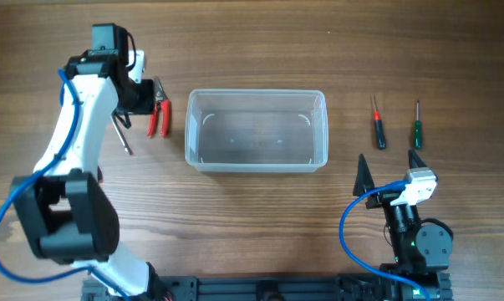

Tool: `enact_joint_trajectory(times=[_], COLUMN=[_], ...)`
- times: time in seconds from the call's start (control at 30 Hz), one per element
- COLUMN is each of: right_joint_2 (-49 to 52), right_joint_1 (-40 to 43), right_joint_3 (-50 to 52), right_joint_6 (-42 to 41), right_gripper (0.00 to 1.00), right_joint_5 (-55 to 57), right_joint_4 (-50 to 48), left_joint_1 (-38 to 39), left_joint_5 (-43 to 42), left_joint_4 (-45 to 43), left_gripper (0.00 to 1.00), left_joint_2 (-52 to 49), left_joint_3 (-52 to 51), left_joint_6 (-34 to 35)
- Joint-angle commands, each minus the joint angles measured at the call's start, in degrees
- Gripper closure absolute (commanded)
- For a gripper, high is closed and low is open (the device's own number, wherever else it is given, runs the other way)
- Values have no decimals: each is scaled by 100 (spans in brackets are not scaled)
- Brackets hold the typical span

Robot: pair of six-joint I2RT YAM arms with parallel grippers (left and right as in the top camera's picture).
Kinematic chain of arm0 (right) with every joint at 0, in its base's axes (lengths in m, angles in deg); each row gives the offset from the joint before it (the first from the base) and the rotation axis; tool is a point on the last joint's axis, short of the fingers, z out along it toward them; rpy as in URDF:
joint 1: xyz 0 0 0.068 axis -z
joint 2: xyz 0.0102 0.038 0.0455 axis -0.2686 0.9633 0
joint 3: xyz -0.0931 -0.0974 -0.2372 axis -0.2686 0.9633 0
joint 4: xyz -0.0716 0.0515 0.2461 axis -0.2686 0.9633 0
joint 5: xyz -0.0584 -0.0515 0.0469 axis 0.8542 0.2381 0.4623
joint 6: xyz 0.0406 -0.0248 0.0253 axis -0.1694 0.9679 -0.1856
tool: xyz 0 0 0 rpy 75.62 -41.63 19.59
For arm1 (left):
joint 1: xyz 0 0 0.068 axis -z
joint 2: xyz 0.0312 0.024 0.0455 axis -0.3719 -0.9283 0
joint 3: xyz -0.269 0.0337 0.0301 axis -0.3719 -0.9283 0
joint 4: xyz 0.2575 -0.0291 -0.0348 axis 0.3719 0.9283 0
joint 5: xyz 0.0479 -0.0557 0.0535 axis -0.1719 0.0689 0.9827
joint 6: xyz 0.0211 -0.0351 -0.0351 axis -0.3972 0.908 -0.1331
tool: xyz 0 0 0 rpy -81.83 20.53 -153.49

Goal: Pack container
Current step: 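Move the left gripper over the red-handled shears, then lower the left gripper and close it on the shears' red handles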

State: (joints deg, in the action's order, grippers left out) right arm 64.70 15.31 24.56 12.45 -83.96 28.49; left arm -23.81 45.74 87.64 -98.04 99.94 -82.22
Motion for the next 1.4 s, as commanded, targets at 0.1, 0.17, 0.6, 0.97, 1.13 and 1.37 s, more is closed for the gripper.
enact_joint_trajectory(times=[0.1, 0.17, 0.6, 0.97, 1.13, 1.37], right_joint_2=[-52, -52, -52, -52, -52, -52], right_joint_1=[24, 24, 24, 24, 24, 24], right_joint_3=[2, 2, 2, 2, 2, 2], right_joint_6=[48, 48, 48, 48, 50, 48], right_gripper=[0, 0, 0, 0, 0, 0], right_joint_5=[-83, -83, -83, -83, -83, -85], right_joint_4=[-24, -24, -24, -24, -24, -24], left_joint_1=[-15, -17, -164, -249, -249, -249], left_joint_5=[79, 81, 76, -55, -55, -98], left_joint_4=[-247, -363, -734, -896, -918, -1012], left_gripper=[47, 42, 53, 36, 30, 34], left_joint_2=[-468, -538, -680, -1056, -1305, -1600], left_joint_3=[107, 107, 92, 92, 92, 92], left_joint_6=[-188, -188, -184, -188, -339, -337])
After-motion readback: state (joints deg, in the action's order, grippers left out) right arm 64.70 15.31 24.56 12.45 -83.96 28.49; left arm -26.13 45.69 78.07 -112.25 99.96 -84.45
